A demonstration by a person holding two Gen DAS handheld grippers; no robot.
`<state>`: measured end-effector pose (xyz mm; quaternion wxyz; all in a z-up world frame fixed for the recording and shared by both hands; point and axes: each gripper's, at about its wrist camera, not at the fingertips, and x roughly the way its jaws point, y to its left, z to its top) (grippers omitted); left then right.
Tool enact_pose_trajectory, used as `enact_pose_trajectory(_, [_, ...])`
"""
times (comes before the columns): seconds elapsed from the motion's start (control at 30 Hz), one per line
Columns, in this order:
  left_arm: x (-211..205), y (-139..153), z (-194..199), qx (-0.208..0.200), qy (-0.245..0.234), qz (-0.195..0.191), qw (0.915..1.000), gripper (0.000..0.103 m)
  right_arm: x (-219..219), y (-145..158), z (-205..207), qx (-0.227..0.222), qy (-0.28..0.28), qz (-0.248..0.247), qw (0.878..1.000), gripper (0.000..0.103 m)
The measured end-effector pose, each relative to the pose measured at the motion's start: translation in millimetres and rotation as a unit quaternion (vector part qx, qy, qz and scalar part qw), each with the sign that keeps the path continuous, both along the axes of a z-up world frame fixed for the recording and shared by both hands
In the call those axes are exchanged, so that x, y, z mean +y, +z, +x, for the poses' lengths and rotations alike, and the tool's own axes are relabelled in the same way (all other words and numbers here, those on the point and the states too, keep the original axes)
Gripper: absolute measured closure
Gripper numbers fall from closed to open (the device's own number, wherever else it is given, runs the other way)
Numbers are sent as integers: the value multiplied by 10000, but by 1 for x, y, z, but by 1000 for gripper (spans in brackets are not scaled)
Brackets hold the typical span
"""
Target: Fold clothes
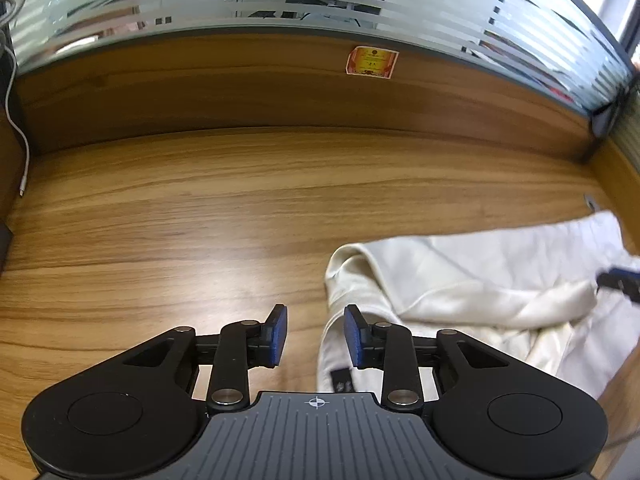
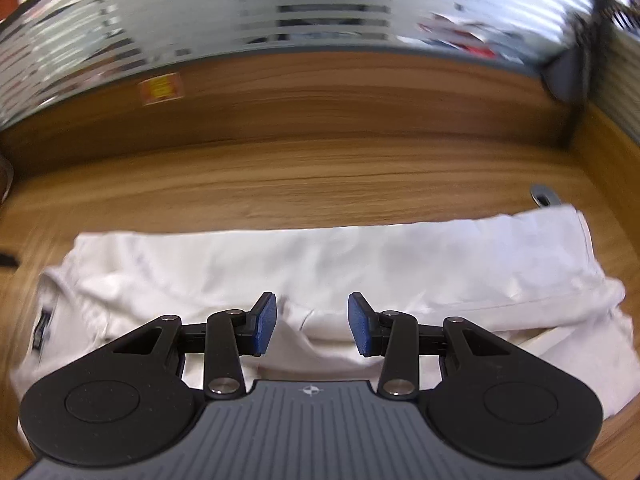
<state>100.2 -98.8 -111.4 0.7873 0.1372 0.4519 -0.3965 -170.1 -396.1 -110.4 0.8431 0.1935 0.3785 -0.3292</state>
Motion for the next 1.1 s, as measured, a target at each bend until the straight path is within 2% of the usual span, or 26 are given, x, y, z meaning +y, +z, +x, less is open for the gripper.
enact_pose_trajectory(0.17, [8,3,-1,-183,-276,244,9992,66,0,-30,15,251,-27,232,9994,58])
enact_pose_trajectory(0.27, [14,3,7,-186,-380,371,9984,60,6,-42,18,419,66,264,9988,58])
enact_pose_trajectory(0.5, [12,2,35,5,-778,370,9963,58,30,-10,11,86,237,-39,9997,56])
enact_pose_trajectory(0.6, [4,-4,49,254,-811,441,9954,57,54,5,11,88,601,-151,9980,55])
enact_pose_trajectory(0.77, [-9,-16,60,196,-1170,414,9921,57,107,13,15,-127,1129,-135,9934,53])
enact_pose_trajectory(0.9, [-19,-16,58,-52,-1840,533,9815,52,161,8,25,-19,1551,-339,9873,53])
enact_pose_trajectory(0.97, [-24,-15,54,-269,-2207,585,9732,45,185,4,31,11,1793,-338,9832,53])
enact_pose_trajectory(1.03, [-27,-14,52,-397,-2562,551,9642,35,206,-2,36,58,1925,-249,9810,53])
enact_pose_trajectory(1.1, [-29,-15,50,-556,-2950,512,9525,30,227,-9,42,127,1998,-149,9796,53])
